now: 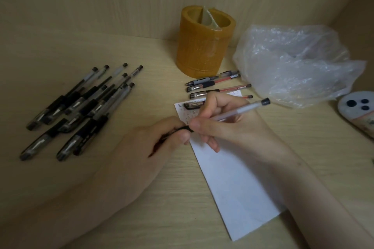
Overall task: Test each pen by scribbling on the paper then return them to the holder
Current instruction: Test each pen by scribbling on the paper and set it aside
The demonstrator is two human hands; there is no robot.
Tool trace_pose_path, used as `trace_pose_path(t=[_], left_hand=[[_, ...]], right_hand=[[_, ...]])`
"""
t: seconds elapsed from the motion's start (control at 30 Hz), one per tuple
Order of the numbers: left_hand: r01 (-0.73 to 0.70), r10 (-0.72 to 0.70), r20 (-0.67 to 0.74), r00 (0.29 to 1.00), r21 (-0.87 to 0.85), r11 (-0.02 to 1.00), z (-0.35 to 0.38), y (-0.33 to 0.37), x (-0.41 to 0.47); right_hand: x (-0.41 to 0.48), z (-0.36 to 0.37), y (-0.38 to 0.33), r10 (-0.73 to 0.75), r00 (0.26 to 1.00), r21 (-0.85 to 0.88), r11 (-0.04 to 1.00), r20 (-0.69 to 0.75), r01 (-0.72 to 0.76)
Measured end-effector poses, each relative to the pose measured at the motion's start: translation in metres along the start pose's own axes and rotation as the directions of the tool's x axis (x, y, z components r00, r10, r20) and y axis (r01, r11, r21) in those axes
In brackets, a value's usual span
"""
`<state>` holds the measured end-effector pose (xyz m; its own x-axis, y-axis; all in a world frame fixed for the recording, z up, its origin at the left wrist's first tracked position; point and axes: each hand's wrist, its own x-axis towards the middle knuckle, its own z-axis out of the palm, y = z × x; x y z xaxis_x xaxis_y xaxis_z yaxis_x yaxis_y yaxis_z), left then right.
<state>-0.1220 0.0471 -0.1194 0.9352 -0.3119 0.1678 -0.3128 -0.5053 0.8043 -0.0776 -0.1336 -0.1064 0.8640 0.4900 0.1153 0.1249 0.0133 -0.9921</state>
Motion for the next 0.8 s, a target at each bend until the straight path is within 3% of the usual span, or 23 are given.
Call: trace_pose_path(t=[0.1,0.27,0.37,0.53,0.8], left_hand=[[0.024,-0.025,-0.028,0.999,-0.045,0.999,0.001,-0.005,0.002],[0.019,-0.017,-0.034,0.999,0.063,0.998,-0.003,-0.008,0.001],[-0.084,0.081,0.027,0.996,0.189,0.978,-0.001,-0.010,0.000],[-0.161,0.149,0.103,0.983,0.125,0.979,0.006,-0.010,-0.002],[-0.116,0.102,0.091,0.991,0.170,0.979,0.006,-0.014,-0.002]], right_hand=[[0.000,-0.003,-0.001,-0.003,1.000,0.012,1.000,0.004,0.003],[0.008,-0.020,0.001,0.086,0.966,0.369,0.930,-0.242,0.009],[0.008,-0.023,0.005,0.131,0.930,0.241,0.969,-0.344,-0.047],[0.007,-0.006,0.011,0.052,0.835,-0.110,0.985,-0.547,-0.133],[0.011,-0.002,0.025,-0.091,0.780,-0.296,0.947,-0.620,-0.124]])
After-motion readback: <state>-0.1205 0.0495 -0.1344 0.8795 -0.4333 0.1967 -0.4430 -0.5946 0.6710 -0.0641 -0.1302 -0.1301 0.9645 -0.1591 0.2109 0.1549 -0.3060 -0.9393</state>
